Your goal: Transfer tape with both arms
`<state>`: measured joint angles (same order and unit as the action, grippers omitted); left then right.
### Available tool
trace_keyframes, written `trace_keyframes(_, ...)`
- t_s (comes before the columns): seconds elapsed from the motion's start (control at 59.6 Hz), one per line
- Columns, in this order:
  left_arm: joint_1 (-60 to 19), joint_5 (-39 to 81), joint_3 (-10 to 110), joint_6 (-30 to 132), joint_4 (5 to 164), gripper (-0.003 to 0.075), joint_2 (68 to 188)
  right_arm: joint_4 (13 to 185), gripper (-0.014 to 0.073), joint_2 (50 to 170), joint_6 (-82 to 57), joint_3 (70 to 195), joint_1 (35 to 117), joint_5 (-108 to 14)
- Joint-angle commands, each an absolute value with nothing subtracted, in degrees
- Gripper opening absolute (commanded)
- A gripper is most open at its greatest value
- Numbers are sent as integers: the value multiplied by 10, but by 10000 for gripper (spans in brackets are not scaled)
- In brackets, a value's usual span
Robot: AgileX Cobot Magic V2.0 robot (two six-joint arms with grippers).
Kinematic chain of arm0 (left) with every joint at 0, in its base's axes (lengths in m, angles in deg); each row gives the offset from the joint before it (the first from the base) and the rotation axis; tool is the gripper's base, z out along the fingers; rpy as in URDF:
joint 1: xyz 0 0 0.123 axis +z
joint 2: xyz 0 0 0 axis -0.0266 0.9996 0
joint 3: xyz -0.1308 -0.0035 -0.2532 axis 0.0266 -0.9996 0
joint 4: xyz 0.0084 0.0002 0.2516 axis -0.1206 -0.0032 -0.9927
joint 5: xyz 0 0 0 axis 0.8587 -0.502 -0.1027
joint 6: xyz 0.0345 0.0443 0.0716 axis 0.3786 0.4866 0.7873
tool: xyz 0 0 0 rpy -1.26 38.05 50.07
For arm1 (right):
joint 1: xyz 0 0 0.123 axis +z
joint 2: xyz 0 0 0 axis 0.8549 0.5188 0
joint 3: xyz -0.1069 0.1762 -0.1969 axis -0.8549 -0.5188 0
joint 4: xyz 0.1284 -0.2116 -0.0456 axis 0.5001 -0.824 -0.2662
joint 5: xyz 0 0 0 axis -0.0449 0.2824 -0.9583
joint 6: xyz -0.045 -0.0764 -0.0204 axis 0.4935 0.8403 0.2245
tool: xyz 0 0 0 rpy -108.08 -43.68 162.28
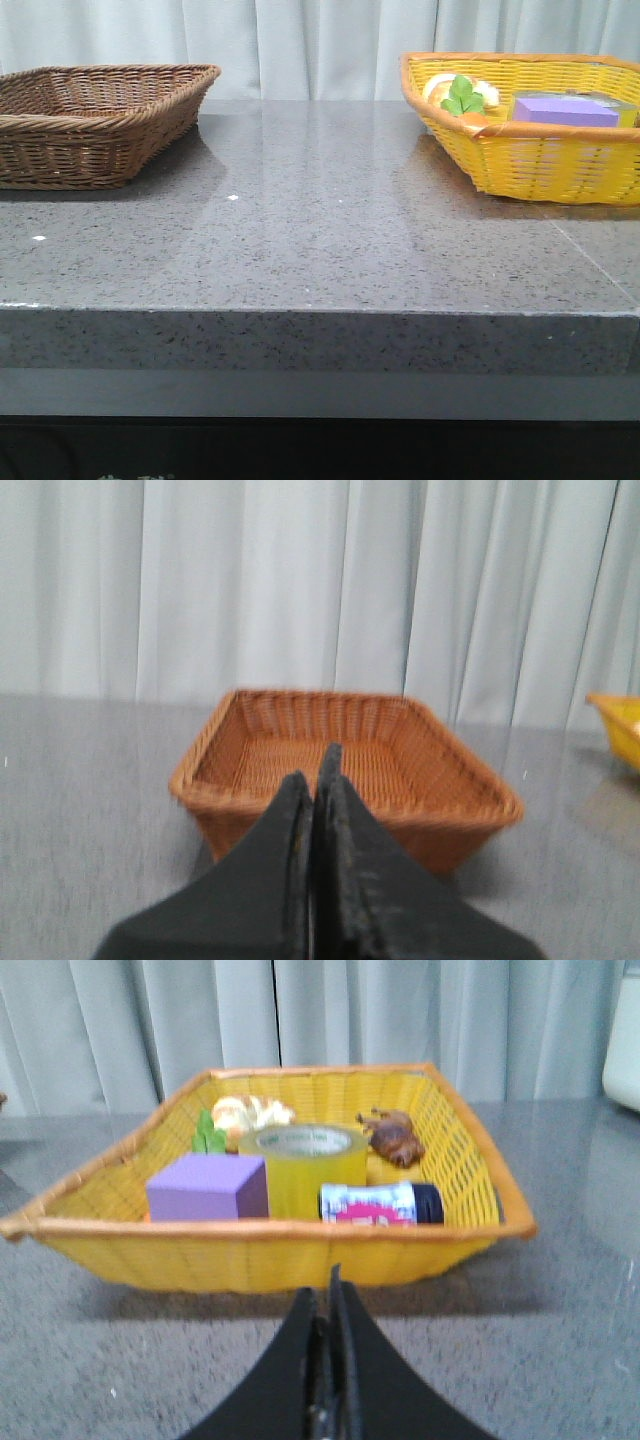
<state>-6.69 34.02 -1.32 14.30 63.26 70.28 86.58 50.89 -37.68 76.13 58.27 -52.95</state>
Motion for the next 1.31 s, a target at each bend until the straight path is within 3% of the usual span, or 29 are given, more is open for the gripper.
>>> trace_keyframes(0.0, -71, 354, 55, 145, 633, -20, 694, 864, -67, 496, -374, 832, 580, -531)
trace_keyframes(0.218, -71, 221, 222, 145, 633, -20, 728, 852, -67, 548, -374, 1003, 580, -428)
trace_keyframes(0.553, -71, 86, 423, 145, 633, -20, 894, 852, -67, 720, -374, 1210, 580, -242)
trace_keyframes(0.805, -71, 25, 443, 145, 646, -20, 999, 852, -67, 798, -374, 1230, 580, -199)
trace_keyframes(1.291, -71, 27, 442, 145, 635, -20, 1137, 851, -61, 886, -362, 1229, 580, -157)
